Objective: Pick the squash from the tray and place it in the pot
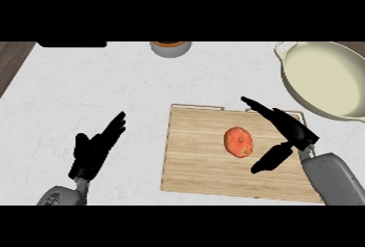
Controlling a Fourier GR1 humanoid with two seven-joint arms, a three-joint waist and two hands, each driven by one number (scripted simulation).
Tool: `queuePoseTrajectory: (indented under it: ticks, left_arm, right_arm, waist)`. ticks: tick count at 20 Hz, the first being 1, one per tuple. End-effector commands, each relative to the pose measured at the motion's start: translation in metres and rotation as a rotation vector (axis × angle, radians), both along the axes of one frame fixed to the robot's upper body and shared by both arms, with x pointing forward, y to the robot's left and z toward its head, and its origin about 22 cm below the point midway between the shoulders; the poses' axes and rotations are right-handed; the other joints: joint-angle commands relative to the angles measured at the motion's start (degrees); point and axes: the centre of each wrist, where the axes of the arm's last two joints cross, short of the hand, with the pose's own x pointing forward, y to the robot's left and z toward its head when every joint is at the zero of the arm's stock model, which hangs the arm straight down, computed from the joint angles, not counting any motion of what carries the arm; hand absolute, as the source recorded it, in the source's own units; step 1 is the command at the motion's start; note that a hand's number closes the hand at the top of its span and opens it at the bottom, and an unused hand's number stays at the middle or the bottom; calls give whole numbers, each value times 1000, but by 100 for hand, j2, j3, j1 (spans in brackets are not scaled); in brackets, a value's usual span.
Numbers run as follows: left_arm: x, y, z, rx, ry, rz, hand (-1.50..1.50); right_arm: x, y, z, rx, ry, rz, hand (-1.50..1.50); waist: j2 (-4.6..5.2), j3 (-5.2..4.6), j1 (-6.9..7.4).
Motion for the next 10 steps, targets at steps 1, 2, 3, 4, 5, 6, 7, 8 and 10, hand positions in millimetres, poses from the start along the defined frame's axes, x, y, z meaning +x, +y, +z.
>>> queuePoseTrajectory:
  ticks: [1,2,3,4,5,6,7,8,10]
  left_arm:
    - [0,-7,6,-16,15,7,0]
    - [-7,5,12,10,6,9,0]
    - [0,14,13,-22,-1,4,0]
    - [11,3,20,0,1,-1,0]
    - [-2,7,5,15,1,-12,0]
    - [-3,10,17,14,-8,1,0]
    - [2,3,-2,-3,18,-2,0]
    - [4,7,11,11,5,0,0]
    - [1,-4,5,0,24,-5,0]
  right_arm:
    - [2,-19,-9,24,-5,-6,-150]
    - [0,-10,-29,30,-10,-15,-150]
    - [6,-4,-11,74,4,-9,-150]
    - [4,-4,-25,73,9,14,-150]
    - [-2,-15,-5,130,20,38,-150]
    - [-5,-23,-24,161,35,36,-150]
    - [3,-40,-28,186,52,42,-150]
    - [-9,-21,-27,238,43,41,-150]
    - [-1,-20,-39,290,80,53,-150]
  waist:
    - [-7,-1,-13]
    - [-6,0,4]
    - [-7,-1,-9]
    - [-5,-1,-12]
    - [-11,-2,-30]
    - [-8,0,-8]
    - [6,0,-11]
    - [-8,-1,-31]
    - [-2,0,-4]
